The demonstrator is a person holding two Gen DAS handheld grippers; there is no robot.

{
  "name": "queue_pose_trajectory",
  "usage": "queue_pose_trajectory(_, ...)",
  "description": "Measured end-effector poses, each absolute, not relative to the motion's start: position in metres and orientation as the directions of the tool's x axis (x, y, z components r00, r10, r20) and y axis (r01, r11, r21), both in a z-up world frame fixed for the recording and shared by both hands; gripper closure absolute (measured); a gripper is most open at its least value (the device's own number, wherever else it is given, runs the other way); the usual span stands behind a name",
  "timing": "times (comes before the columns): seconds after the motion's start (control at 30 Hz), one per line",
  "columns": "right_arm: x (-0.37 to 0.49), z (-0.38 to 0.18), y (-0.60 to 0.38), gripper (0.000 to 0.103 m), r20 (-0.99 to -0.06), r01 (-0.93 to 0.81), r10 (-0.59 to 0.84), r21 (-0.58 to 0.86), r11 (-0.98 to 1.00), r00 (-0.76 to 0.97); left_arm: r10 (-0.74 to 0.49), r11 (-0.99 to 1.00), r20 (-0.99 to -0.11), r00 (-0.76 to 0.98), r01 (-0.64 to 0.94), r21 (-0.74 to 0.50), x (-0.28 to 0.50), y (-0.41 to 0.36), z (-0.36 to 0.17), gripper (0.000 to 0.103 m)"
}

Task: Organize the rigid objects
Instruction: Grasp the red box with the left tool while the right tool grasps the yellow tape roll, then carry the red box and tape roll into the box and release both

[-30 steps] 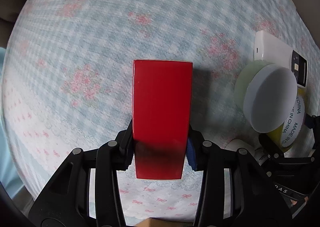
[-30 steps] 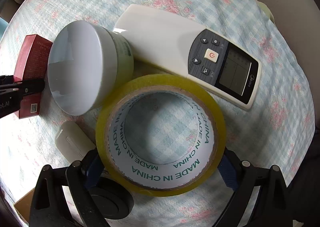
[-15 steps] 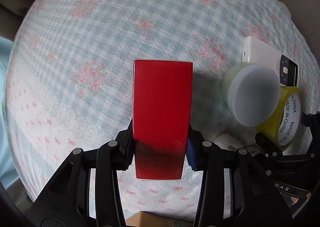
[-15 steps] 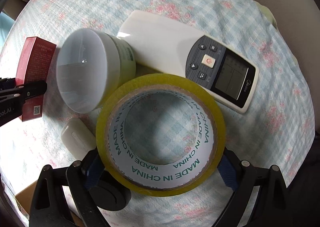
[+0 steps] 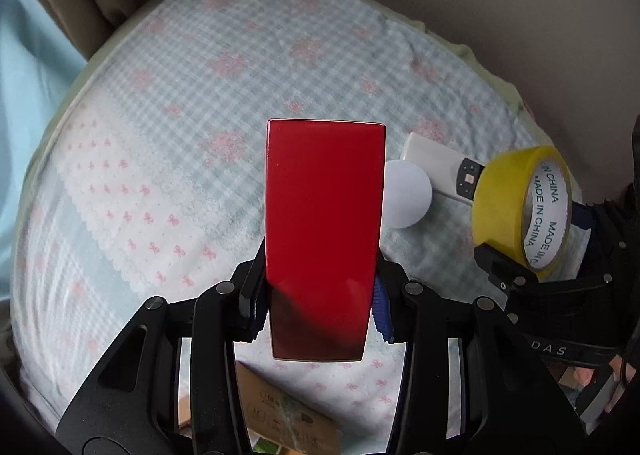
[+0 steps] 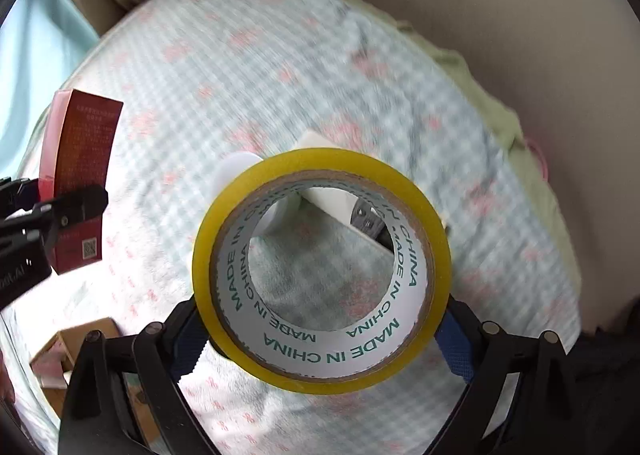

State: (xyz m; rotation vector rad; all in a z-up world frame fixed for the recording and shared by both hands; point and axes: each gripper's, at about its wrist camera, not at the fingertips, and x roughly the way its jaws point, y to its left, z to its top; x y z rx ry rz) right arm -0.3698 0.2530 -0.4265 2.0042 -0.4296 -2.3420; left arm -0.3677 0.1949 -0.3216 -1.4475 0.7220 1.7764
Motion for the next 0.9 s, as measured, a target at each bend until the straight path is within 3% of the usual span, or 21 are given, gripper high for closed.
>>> queue_pose_trajectory(0.4,-0.388,-0.315,0.197,0.009,-0.928,0.067,-0.274,0.266,-0.962,-0.254,0.297,-0.769,-0.933,-0.206,-0.631,-0.105,-0.325,0.068,-0.237,0.065)
queue_pose_trajectory(0.9,-0.310,-0.243,0.052,0.009,-0.878,0.370,-0.436,0.345,-0.863,-0.199,0.211,-0.917,-0.923,-0.323,-0.392,-0.073,-0.286,-0.138,-0.209,0.065)
